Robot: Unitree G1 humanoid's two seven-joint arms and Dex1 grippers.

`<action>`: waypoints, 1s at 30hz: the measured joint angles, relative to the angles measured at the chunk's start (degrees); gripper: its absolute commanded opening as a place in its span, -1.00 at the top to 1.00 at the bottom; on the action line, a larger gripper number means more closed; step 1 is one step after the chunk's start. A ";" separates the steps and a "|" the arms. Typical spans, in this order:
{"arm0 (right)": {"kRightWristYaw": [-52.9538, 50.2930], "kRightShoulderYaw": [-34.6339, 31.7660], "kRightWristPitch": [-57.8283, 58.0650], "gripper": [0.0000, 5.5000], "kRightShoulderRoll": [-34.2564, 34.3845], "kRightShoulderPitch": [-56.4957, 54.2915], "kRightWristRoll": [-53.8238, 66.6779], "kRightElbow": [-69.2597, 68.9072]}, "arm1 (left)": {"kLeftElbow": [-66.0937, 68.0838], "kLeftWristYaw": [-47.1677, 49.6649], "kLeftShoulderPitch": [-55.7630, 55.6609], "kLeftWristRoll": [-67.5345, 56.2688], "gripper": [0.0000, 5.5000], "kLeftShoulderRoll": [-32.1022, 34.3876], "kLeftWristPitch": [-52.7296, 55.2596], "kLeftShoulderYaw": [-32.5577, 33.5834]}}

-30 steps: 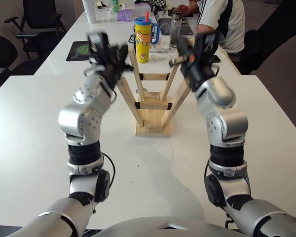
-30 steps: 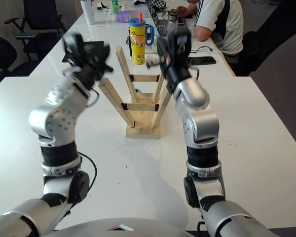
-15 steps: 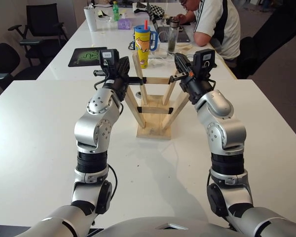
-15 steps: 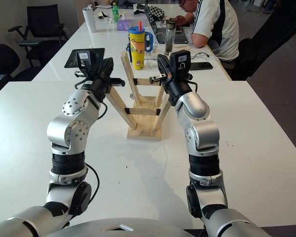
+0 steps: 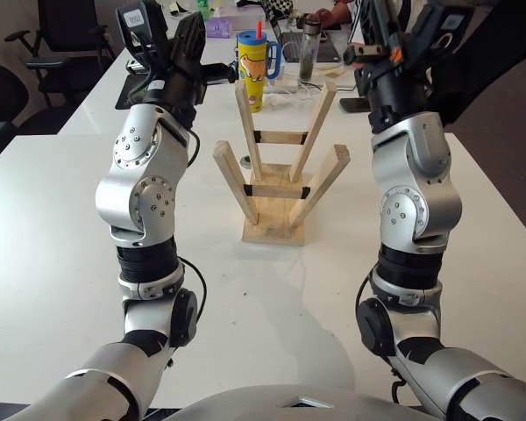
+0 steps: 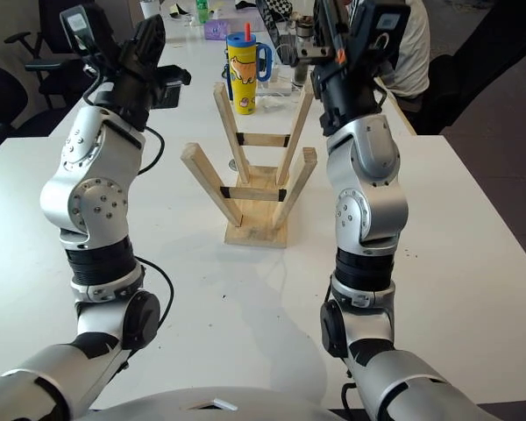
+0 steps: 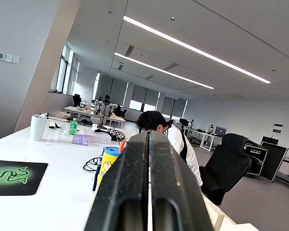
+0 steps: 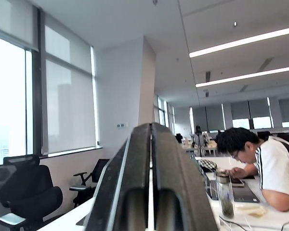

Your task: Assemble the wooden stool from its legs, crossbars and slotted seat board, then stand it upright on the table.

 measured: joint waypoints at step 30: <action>-1.92 -3.06 8.66 1.00 4.30 7.04 12.67 1.15 | 0.54 -0.22 7.06 3.95 0.99 1.87 0.52 -0.95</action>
